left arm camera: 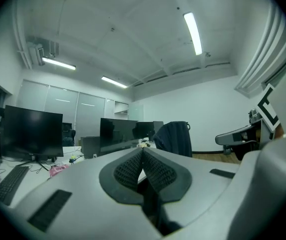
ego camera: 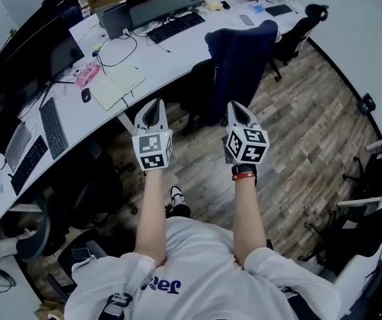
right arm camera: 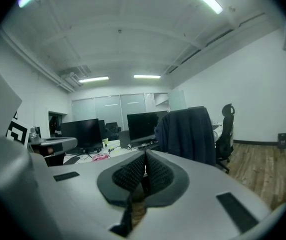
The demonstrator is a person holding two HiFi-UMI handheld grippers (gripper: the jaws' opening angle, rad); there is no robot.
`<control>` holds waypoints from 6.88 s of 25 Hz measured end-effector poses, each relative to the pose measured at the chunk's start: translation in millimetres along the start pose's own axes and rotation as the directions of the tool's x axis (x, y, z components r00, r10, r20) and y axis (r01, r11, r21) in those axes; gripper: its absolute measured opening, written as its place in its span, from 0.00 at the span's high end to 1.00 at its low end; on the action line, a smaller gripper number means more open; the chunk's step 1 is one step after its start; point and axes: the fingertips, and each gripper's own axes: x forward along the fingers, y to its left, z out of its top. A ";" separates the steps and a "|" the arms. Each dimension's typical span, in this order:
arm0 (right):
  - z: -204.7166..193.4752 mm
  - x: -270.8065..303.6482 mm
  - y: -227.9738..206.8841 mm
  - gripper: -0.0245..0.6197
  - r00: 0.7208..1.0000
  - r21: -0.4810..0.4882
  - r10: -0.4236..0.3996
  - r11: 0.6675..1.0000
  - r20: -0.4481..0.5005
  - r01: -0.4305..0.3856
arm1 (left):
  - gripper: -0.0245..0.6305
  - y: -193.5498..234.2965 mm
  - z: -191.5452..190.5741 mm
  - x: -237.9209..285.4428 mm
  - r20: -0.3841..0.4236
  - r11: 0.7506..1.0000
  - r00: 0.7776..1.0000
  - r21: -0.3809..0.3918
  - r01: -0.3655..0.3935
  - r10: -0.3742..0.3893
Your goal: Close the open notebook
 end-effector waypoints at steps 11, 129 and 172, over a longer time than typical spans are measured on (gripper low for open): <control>31.5 135.6 101.5 0.96 0.994 -0.058 0.112 0.992 0.017 -0.111 | 0.93 142.2 3.5 49.6 0.009 0.996 0.996 -0.019 -0.085 0.085; -137.0 576.7 355.2 0.96 0.483 0.210 0.730 0.633 -0.484 -0.745 | 0.79 429.3 -346.2 165.7 -0.667 0.508 0.691 -0.509 -0.695 0.277; -66.4 564.1 303.2 0.96 0.542 0.237 0.764 0.632 -0.350 -0.738 | 0.87 406.3 -250.6 198.3 -0.557 0.665 0.729 -0.372 -0.647 0.398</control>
